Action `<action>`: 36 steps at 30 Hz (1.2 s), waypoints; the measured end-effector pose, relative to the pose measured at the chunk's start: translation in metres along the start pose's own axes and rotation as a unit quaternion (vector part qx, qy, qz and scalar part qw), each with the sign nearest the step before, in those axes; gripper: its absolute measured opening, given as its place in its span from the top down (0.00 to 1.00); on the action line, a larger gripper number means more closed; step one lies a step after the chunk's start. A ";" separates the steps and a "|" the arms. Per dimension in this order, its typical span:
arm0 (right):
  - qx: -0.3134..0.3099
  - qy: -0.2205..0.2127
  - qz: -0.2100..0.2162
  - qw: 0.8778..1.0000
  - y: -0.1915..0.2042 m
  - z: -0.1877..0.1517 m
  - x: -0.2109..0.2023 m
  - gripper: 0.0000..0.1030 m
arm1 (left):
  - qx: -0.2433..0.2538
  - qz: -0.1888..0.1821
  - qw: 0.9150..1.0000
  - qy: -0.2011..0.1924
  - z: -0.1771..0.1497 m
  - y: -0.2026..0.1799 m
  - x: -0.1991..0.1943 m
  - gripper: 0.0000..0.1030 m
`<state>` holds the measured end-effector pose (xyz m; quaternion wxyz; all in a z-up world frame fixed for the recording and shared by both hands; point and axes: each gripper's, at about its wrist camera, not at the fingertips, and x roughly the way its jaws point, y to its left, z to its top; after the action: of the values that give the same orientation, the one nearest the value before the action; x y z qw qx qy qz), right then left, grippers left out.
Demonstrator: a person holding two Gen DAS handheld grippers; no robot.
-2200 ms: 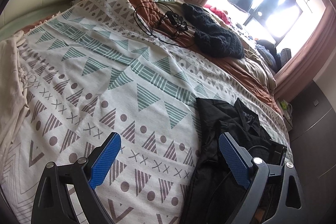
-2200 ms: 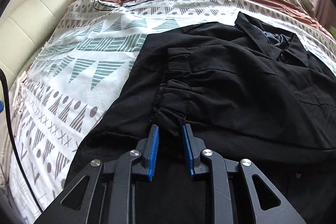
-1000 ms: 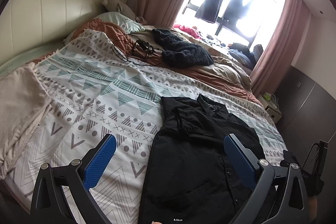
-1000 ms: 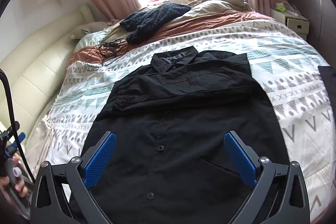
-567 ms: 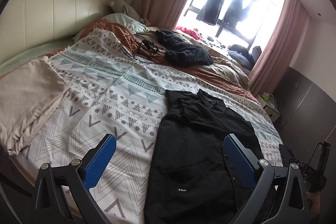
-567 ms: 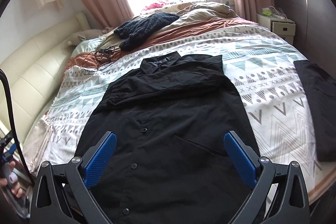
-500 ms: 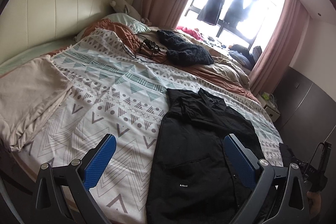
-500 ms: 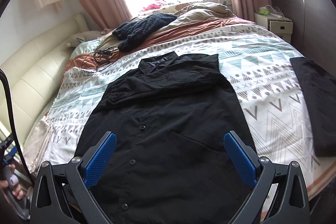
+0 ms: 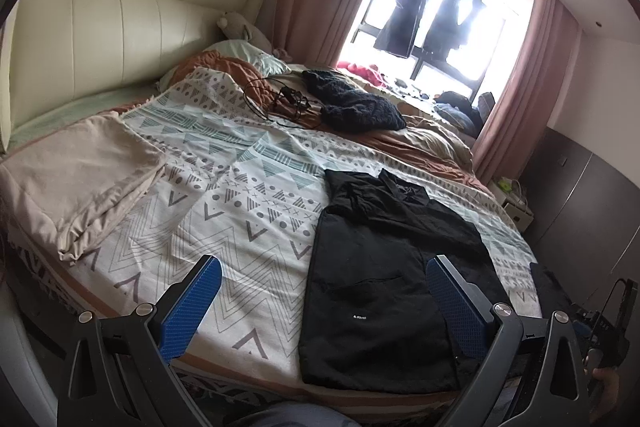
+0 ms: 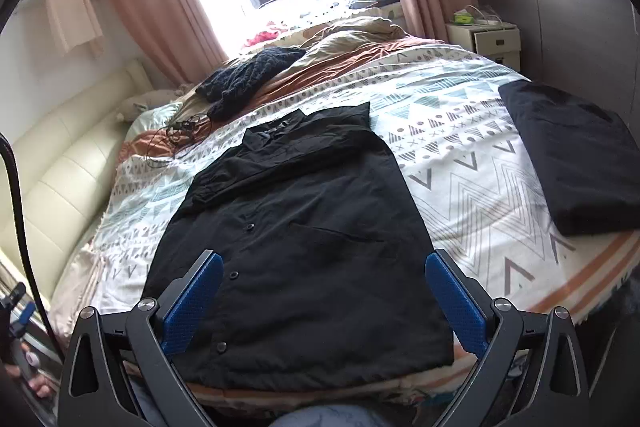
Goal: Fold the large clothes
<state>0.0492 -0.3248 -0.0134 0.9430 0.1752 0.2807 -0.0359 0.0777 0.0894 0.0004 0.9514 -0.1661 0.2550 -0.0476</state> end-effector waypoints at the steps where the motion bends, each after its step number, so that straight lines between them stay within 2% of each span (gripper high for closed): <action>1: 0.003 0.000 0.000 1.000 -0.002 -0.003 -0.003 0.01 | 0.001 -0.001 1.000 -0.001 -0.003 0.000 -0.003 0.01; 6: 0.011 -0.004 -0.005 1.000 -0.014 -0.021 -0.019 0.01 | -0.002 -0.003 1.000 0.013 -0.020 0.006 -0.010 0.01; 9: 0.017 0.004 -0.009 1.000 -0.024 -0.032 -0.025 0.01 | -0.009 0.003 0.999 0.037 -0.034 0.015 -0.004 0.01; 14: 0.030 0.027 -0.007 0.999 -0.040 -0.050 -0.022 0.01 | -0.023 -0.014 0.997 0.074 -0.055 0.023 0.010 0.02; 20: 0.063 0.059 0.006 0.996 -0.064 -0.072 -0.009 0.01 | -0.031 -0.020 0.991 0.131 -0.079 0.025 0.040 0.11; 22: 0.072 0.071 0.013 0.995 -0.070 -0.078 -0.003 0.04 | -0.039 -0.029 0.988 0.147 -0.084 0.026 0.052 0.13; 24: 0.079 0.081 0.017 0.993 -0.075 -0.081 0.004 0.16 | -0.047 -0.033 0.985 0.162 -0.089 0.026 0.063 0.20; 25: 0.084 0.087 0.018 0.992 -0.078 -0.082 0.008 0.18 | -0.052 -0.037 0.984 0.169 -0.091 0.027 0.068 0.21; 28: 0.104 0.097 0.021 0.990 -0.087 -0.086 0.020 0.19 | -0.070 -0.047 0.977 0.198 -0.097 0.029 0.088 0.24; 31: 0.120 0.106 0.025 0.987 -0.094 -0.087 0.033 0.21 | -0.084 -0.055 0.969 0.226 -0.100 0.030 0.109 0.35; 33: 0.129 0.114 0.032 0.984 -0.098 -0.086 0.043 0.31 | -0.092 -0.048 0.965 0.242 -0.102 0.031 0.122 0.42; 36: 0.140 0.122 0.038 0.982 -0.101 -0.082 0.057 0.33 | -0.112 -0.047 0.957 0.263 -0.108 0.036 0.139 0.46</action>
<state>0.0383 -0.3893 -0.1399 0.8683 0.3192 0.3794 -0.0174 0.1445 0.0671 -0.1647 0.8227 -0.2654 0.4915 -0.1057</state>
